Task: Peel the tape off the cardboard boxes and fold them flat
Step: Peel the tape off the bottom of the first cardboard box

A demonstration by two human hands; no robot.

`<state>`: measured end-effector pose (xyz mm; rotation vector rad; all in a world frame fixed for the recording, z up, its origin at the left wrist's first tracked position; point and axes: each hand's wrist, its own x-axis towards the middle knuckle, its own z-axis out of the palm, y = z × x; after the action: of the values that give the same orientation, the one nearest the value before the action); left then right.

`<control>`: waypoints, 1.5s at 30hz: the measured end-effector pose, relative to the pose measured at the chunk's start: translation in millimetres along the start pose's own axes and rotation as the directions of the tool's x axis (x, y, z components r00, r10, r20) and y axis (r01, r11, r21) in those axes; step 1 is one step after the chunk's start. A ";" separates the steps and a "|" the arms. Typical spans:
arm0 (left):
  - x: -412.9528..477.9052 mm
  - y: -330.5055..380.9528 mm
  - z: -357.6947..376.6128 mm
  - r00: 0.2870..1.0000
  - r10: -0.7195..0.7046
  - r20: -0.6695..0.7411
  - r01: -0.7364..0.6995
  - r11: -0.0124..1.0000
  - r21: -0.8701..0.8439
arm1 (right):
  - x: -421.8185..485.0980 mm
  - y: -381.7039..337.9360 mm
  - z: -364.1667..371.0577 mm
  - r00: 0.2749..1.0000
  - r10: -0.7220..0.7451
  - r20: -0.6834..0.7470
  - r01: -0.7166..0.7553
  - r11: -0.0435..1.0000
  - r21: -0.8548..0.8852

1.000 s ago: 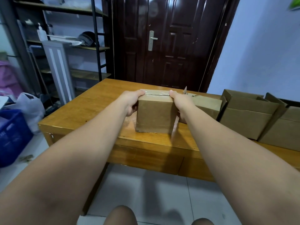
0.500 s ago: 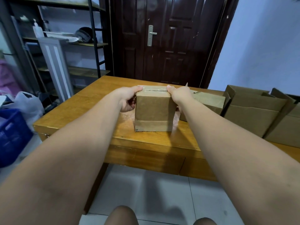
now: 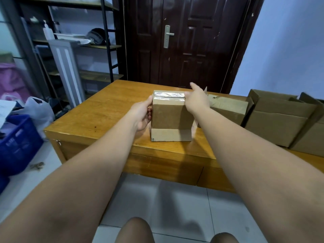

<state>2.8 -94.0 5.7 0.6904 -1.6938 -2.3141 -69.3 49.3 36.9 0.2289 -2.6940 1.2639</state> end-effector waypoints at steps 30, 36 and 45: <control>1.7 38.0 -13.2 0.984 0.175 -0.037 -0.074 0.586 0.807 | 9.0 12.9 35.4 0.878 -0.133 0.460 0.371 0.795 -0.479; -2.7 63.2 -7.2 0.987 0.163 -0.009 -0.096 0.626 0.774 | 0.5 9.3 31.1 0.884 -0.133 0.448 0.359 0.808 -0.468; -1.7 58.0 32.2 0.914 0.363 0.181 -0.279 0.237 0.931 | -17.9 -11.0 18.6 0.908 -0.081 0.411 0.318 0.772 -0.551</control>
<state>-17.8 -85.0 68.2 0.4396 -2.7725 -0.7370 -51.0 29.2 29.8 0.7041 -3.1010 0.2512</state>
